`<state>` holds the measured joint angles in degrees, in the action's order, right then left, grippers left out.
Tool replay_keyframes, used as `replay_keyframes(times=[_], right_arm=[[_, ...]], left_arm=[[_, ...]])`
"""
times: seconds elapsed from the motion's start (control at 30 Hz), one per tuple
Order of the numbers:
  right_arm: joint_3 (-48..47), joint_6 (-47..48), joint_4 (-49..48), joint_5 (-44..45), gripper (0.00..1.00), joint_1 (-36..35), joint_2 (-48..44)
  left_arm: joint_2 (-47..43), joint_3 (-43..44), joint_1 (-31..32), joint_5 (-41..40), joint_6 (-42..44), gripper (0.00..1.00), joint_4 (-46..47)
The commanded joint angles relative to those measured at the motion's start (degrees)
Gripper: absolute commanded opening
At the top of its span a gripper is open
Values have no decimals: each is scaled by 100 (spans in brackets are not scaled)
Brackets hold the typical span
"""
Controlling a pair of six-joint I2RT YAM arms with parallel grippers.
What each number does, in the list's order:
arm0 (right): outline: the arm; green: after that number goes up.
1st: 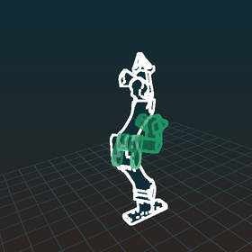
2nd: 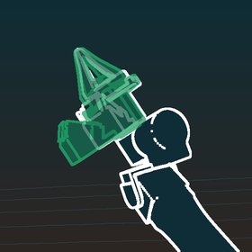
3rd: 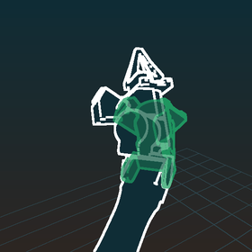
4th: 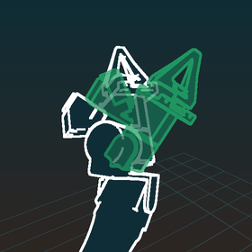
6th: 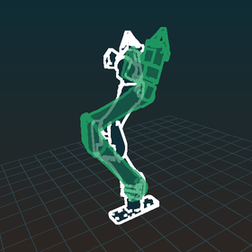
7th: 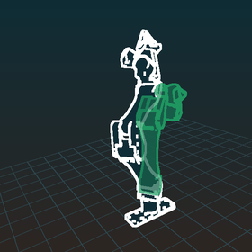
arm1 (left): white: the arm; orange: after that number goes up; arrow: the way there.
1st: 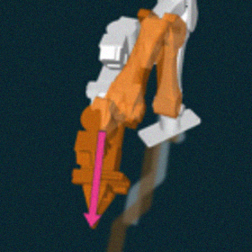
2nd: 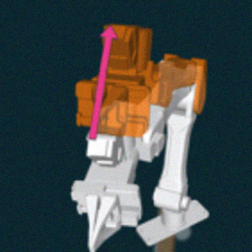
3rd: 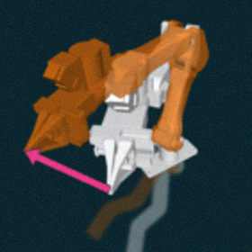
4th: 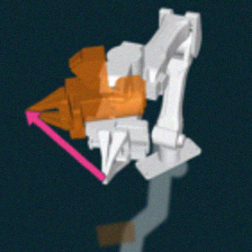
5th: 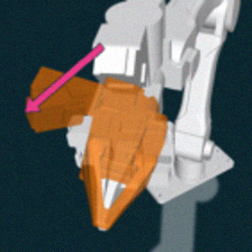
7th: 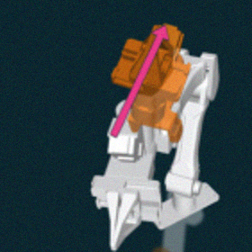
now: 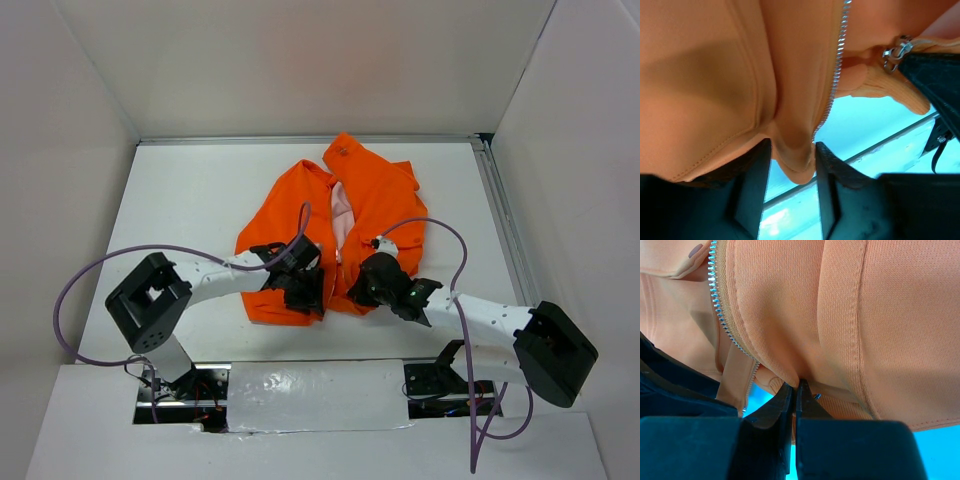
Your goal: Zip up the jacket
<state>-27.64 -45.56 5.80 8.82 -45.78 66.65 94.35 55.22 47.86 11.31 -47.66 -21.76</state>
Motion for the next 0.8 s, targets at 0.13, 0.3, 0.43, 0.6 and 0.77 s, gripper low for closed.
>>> replay_keyframes(times=[0.13, 0.3, 0.43, 0.6, 0.77], right_arm=[[-163, -41, -88, 190, 0, -63, -21], [-93, -85, -114, 225, 0, -71, -108], [-66, -41, -141, 225, 0, -63, -205], [-180, 196, 95, 234, 0, -10, -758], [-163, 574, 140, -352, 0, 340, -1819]], left_arm=[[181, 226, -13, 134, 248, 31, 128], [137, 33, -22, 249, 283, 15, 198], [-12, -160, -22, 389, 432, 0, 303], [-513, -126, -13, 390, 556, 0, 488], [-1232, 225, -22, -5, 661, 0, 584]])
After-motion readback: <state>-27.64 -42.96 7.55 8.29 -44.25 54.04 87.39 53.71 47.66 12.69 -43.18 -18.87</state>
